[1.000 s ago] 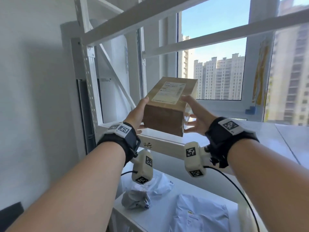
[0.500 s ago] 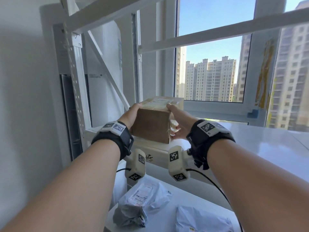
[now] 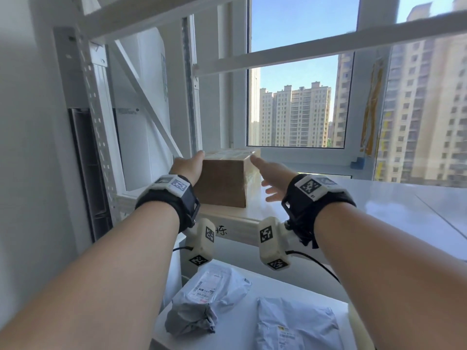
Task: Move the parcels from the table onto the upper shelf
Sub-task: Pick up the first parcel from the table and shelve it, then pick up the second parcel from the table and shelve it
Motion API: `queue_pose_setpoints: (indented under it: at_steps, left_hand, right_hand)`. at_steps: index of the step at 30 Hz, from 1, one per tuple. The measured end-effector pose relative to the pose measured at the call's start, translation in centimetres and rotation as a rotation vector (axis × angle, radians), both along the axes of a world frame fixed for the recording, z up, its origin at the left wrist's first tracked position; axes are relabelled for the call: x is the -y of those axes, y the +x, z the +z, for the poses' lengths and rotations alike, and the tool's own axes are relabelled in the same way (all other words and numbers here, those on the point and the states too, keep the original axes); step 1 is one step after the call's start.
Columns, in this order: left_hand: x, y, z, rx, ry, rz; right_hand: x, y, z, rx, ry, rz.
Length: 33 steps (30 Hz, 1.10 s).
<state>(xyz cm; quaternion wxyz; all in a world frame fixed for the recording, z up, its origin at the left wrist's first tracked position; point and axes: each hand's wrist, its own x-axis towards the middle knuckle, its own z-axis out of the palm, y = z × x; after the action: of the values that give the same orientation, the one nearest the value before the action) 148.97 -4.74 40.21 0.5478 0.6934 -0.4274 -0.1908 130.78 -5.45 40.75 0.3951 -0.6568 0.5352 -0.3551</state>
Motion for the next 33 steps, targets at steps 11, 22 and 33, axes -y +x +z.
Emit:
queue_pose_setpoints:
  at_steps: [11, 22, 33]
  left_hand:
    - [-5.9, -12.5, -1.2, 0.734, -0.301, -0.108]
    - [-13.5, -32.6, -8.1, 0.884, -0.335, -0.645]
    - [-25.1, -55.4, -17.5, 1.031, -0.231, -1.051]
  right_hand:
    - [-9.3, -10.6, -2.6, -0.679, -0.393, -0.36]
    - [-21.1, -27.2, -9.0, -0.843, -0.345, -0.705]
    - [-35.1, -48.1, -18.8, -0.939, 0.098, -0.897]
